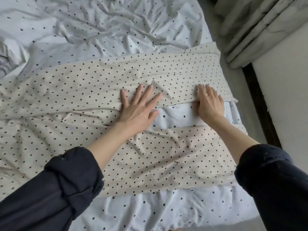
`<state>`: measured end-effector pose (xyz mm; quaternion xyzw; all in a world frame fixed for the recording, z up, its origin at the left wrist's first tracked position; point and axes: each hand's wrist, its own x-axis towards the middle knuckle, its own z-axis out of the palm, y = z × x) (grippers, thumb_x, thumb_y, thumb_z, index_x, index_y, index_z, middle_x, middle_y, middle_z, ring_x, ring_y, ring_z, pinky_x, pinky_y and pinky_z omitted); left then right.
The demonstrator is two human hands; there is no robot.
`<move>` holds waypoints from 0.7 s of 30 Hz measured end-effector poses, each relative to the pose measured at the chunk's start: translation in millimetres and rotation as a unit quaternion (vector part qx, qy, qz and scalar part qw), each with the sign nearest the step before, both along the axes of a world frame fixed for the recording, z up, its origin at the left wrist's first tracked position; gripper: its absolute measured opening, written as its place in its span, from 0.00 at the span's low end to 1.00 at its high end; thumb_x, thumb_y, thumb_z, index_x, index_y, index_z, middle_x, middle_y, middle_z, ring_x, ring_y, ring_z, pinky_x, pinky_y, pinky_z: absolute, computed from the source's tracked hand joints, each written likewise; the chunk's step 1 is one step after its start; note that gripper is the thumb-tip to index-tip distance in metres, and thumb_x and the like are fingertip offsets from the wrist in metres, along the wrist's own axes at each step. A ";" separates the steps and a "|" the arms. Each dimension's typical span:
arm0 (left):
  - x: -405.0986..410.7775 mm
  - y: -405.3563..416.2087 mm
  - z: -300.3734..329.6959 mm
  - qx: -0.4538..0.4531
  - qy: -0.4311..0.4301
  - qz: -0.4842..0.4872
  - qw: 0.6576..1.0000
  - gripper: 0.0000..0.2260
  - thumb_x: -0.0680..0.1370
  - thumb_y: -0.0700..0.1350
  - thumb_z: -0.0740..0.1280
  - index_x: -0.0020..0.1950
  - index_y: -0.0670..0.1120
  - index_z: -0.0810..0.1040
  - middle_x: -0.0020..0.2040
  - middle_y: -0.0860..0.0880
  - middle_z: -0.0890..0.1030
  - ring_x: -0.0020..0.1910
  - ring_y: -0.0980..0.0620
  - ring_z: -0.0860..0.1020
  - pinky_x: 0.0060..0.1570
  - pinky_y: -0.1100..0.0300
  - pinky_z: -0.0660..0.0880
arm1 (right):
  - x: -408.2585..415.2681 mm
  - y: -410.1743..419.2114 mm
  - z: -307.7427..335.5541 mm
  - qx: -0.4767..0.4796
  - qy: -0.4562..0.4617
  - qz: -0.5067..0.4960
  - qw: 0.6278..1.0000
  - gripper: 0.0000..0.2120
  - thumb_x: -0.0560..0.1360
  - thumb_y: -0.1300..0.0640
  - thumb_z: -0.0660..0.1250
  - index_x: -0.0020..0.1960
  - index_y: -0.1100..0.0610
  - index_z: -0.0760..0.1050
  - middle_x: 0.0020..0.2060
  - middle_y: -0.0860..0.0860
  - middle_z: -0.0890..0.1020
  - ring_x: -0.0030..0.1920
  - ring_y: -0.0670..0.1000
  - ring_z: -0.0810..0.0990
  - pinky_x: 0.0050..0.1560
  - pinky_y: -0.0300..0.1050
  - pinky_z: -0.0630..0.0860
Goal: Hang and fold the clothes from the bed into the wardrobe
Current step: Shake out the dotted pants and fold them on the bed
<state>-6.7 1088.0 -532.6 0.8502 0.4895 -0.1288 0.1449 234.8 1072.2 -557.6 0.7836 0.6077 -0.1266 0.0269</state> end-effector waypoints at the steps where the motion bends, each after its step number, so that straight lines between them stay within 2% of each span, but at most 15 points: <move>1: 8.0 4.5 -0.1 0.000 0.006 -0.001 1.000 0.25 0.81 0.59 0.44 0.76 0.59 0.40 0.77 0.52 0.36 0.75 0.48 0.34 0.66 0.29 0.36 | 6.4 4.6 -6.0 -0.004 -0.003 0.008 1.000 0.31 0.72 0.70 0.57 0.72 0.55 0.57 0.68 0.54 0.64 0.68 0.57 0.62 0.67 0.59 0.62; 7: 63.9 35.9 -9.3 0.028 0.024 -0.010 0.999 0.25 0.80 0.61 0.41 0.76 0.60 0.43 0.78 0.53 0.38 0.76 0.47 0.36 0.66 0.30 0.35 | 69.4 25.3 -35.8 -0.003 -0.007 0.064 0.998 0.32 0.71 0.70 0.59 0.73 0.56 0.58 0.71 0.54 0.61 0.72 0.55 0.57 0.69 0.56 0.58; 12: 112.7 52.8 -22.2 0.028 0.046 -0.017 0.998 0.25 0.80 0.61 0.41 0.77 0.60 0.43 0.78 0.52 0.40 0.76 0.47 0.37 0.67 0.31 0.35 | 133.5 15.7 -37.4 0.103 0.025 0.020 0.994 0.25 0.68 0.72 0.61 0.64 0.59 0.71 0.61 0.57 0.76 0.63 0.61 0.72 0.61 0.57 0.67; 15: 139.8 49.0 -26.4 0.015 0.076 -0.045 0.996 0.26 0.78 0.63 0.36 0.76 0.59 0.40 0.77 0.51 0.37 0.75 0.47 0.35 0.67 0.31 0.35 | 157.3 -9.3 -36.3 0.131 0.014 0.046 0.990 0.25 0.68 0.70 0.57 0.63 0.60 0.73 0.60 0.57 0.78 0.61 0.61 0.75 0.61 0.61 0.69; 17: 148.2 40.3 -27.9 -0.003 0.079 -0.081 0.994 0.30 0.74 0.66 0.33 0.76 0.59 0.41 0.77 0.51 0.38 0.76 0.47 0.36 0.68 0.32 0.36 | 161.4 -22.8 -43.5 0.129 0.007 0.069 0.989 0.23 0.69 0.68 0.54 0.62 0.60 0.74 0.59 0.56 0.78 0.59 0.60 0.77 0.60 0.61 0.71; 18: 152.3 35.7 -28.1 -0.006 0.071 -0.108 0.992 0.32 0.74 0.66 0.34 0.77 0.59 0.46 0.78 0.51 0.43 0.77 0.47 0.40 0.68 0.32 0.38 | 163.7 -26.5 -47.4 0.126 0.009 0.067 0.990 0.23 0.69 0.69 0.56 0.62 0.61 0.75 0.59 0.56 0.79 0.59 0.60 0.77 0.60 0.62 0.72; 19: 156.9 31.2 -27.2 -0.005 0.065 -0.134 0.989 0.31 0.75 0.63 0.38 0.76 0.58 0.56 0.78 0.49 0.52 0.77 0.46 0.49 0.68 0.30 0.44 | 168.2 -29.0 -52.1 0.122 0.015 0.062 0.990 0.23 0.68 0.72 0.60 0.62 0.61 0.75 0.59 0.57 0.79 0.58 0.60 0.78 0.59 0.62 0.72; 21: 162.0 23.7 -26.0 0.004 0.034 -0.153 0.988 0.24 0.77 0.55 0.48 0.66 0.52 0.74 0.70 0.47 0.72 0.70 0.44 0.69 0.63 0.28 0.60 | 173.5 -33.5 -57.4 0.109 0.034 0.062 0.991 0.30 0.61 0.77 0.68 0.62 0.62 0.75 0.60 0.58 0.79 0.57 0.61 0.79 0.59 0.64 0.72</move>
